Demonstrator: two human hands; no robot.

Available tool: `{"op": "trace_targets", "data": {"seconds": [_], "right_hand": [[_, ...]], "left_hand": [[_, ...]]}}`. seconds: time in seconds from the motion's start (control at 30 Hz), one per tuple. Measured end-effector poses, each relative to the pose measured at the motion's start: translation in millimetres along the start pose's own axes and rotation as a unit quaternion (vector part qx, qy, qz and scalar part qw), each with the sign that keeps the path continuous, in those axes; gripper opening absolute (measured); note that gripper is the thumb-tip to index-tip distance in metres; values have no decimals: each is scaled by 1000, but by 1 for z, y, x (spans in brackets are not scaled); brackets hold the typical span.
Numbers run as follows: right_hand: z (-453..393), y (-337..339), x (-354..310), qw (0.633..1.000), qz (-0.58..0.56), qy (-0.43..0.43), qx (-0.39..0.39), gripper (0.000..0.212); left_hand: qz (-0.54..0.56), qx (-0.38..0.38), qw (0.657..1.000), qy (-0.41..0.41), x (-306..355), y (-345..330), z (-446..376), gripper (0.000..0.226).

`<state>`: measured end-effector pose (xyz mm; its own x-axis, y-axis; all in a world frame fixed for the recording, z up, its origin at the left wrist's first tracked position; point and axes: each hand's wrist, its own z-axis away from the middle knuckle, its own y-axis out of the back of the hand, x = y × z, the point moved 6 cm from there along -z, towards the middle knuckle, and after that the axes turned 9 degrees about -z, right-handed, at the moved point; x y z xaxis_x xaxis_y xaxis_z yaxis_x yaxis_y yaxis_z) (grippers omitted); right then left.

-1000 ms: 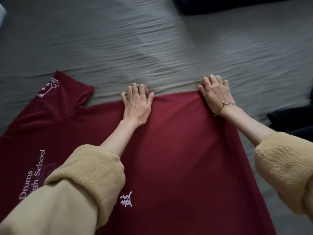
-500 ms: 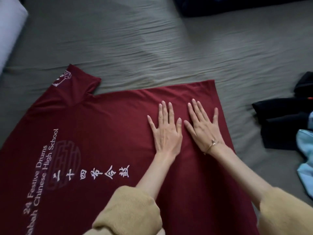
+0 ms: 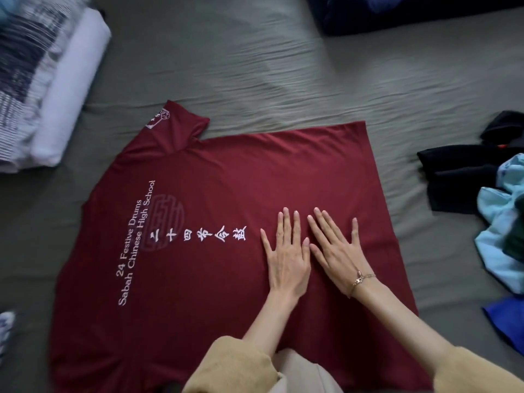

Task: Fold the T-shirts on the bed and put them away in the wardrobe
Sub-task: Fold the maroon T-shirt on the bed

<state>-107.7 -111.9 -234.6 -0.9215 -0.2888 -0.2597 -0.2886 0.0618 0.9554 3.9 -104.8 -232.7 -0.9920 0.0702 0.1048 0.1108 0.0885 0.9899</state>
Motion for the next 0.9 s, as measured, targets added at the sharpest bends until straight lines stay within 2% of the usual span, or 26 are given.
{"op": "trace_targets", "data": {"seconds": [0.33,0.47,0.63,0.77,0.9], "right_hand": [[67,-1,-30,1000,-9,4,-18,57],[81,8,-46,998,-25,54,4,46],[100,10,-74,992,-52,111,18,46],[115,7,-91,992,-52,113,16,47],[124,3,-94,994,-42,103,-18,52]], "left_hand": [[6,-37,999,-22,-8,9,70,53],[9,-40,998,-41,-18,17,87,49],[8,-33,997,-73,-32,19,110,53],[-24,-25,996,-83,-44,21,134,54],[-35,-53,994,-93,-49,18,146,53]]}}
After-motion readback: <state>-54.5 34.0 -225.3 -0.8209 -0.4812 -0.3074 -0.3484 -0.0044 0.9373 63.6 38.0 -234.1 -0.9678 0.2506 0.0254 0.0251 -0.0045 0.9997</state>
